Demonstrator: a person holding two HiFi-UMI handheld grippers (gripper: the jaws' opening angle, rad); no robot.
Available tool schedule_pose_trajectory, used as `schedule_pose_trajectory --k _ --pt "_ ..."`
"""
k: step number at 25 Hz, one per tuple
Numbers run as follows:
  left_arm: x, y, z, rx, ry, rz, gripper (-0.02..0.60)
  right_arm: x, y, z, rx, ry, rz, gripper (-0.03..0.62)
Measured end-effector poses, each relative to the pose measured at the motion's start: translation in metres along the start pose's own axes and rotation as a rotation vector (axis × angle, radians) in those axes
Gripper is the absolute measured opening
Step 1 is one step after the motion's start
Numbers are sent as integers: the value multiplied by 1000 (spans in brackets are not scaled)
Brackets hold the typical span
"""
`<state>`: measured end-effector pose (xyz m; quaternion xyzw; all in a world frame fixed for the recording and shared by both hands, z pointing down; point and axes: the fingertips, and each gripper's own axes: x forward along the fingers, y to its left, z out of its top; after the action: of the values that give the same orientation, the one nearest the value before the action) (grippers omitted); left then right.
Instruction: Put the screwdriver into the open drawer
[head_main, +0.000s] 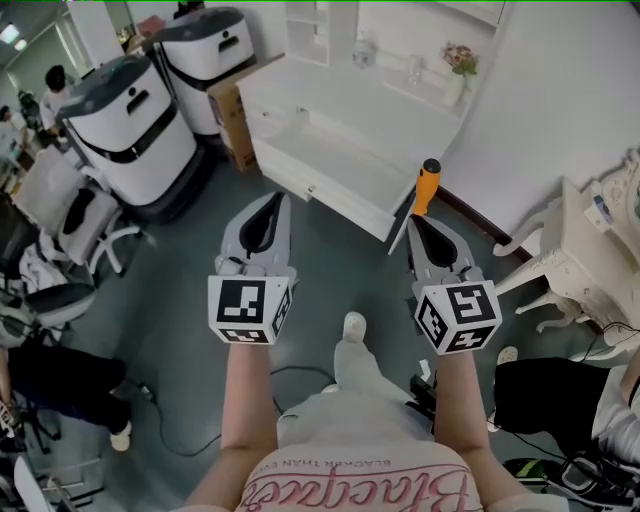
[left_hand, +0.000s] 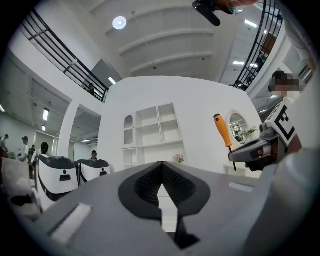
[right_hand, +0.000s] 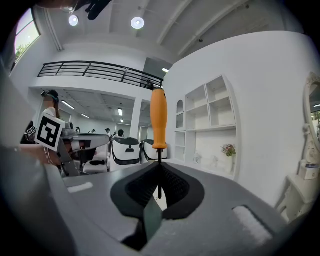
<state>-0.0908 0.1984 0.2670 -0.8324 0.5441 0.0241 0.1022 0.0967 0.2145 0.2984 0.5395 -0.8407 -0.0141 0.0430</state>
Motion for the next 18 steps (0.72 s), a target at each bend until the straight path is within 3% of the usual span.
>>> schedule_pose_trajectory --k 18 --pt "144 43 -27 -7 44 23 17 132 -79 -1 33 39 33 11"
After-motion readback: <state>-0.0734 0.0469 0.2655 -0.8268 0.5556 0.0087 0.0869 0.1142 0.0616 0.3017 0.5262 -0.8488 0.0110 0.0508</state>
